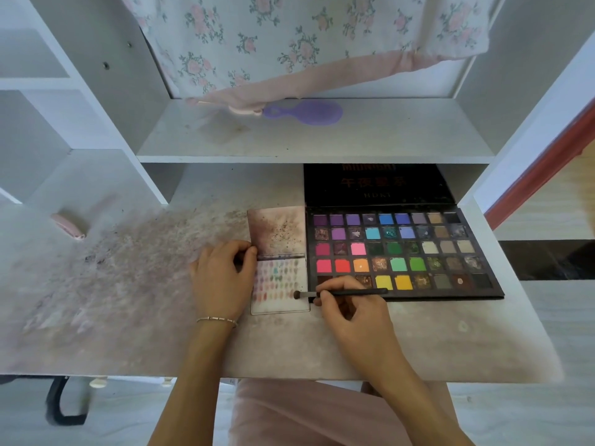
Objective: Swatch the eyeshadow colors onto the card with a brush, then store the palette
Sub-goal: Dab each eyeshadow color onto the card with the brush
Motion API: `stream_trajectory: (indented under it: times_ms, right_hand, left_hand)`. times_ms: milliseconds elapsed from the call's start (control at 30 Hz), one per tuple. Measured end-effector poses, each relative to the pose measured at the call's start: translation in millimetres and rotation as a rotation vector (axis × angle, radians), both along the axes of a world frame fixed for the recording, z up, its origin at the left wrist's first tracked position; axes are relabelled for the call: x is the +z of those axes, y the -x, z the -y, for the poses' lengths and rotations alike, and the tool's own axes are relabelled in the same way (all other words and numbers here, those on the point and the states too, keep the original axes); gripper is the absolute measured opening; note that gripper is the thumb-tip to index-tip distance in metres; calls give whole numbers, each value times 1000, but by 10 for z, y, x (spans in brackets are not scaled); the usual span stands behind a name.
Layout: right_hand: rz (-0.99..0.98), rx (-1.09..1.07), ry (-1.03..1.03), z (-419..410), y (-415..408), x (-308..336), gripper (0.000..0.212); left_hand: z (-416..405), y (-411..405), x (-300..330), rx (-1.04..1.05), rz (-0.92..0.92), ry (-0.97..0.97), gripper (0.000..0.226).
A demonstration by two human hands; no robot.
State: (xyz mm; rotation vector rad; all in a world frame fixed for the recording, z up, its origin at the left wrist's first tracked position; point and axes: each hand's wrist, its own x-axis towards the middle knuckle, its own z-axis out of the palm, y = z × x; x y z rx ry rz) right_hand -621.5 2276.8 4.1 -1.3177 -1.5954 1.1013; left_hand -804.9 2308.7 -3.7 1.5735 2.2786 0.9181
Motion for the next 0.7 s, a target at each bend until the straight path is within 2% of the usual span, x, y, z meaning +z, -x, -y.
stream_trajectory:
  times_ms: [233, 367, 533, 700]
  right_hand:
    - [-4, 10, -3, 9, -10, -1, 20]
    - [-8, -8, -28, 5, -5, 7, 26]
    - [-248, -118, 14, -19, -50, 17, 21]
    - [-301, -155, 14, -18, -73, 10, 20]
  left_hand:
    - [-2, -2, -7, 4, -4, -11, 15]
    - [0, 3, -5, 8, -5, -2, 15]
    - [0, 1, 6, -1, 3, 0, 16]
    - [12, 8, 14, -36, 89, -32, 22]
